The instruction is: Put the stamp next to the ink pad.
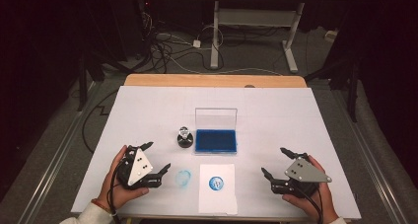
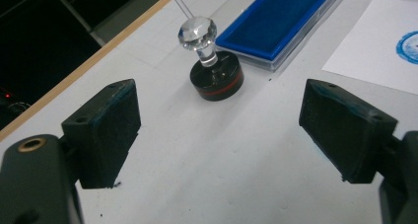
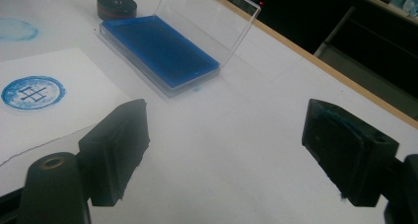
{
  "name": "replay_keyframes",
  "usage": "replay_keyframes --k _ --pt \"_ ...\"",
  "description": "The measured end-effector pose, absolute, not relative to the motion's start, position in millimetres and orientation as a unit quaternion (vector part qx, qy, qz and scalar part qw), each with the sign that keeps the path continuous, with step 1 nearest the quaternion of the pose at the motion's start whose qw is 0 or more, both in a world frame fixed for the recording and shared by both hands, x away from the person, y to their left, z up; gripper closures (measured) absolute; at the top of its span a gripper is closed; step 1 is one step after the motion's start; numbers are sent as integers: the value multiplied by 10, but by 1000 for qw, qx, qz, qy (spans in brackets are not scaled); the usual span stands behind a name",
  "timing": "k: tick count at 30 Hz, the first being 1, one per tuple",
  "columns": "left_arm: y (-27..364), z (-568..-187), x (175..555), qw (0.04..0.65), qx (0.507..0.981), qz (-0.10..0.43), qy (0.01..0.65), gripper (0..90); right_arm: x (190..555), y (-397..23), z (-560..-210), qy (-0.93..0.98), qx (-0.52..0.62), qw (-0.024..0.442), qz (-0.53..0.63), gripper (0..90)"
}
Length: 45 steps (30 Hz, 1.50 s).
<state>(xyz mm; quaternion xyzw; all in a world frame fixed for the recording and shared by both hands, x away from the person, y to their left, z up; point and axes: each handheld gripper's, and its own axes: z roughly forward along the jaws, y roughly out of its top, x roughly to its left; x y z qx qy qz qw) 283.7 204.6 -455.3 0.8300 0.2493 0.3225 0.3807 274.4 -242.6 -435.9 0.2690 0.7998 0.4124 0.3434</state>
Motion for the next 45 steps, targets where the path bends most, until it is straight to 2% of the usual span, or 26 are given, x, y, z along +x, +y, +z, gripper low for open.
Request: replay_keyframes --k 9,45 --pt "2081 -4757 2826 354 848 296 261 157 2739 -2435 -4378 802 270 342 409 182" --pt "2129 -4697 2817 370 839 292 272 157 2718 -2401 -4397 809 263 336 404 182"
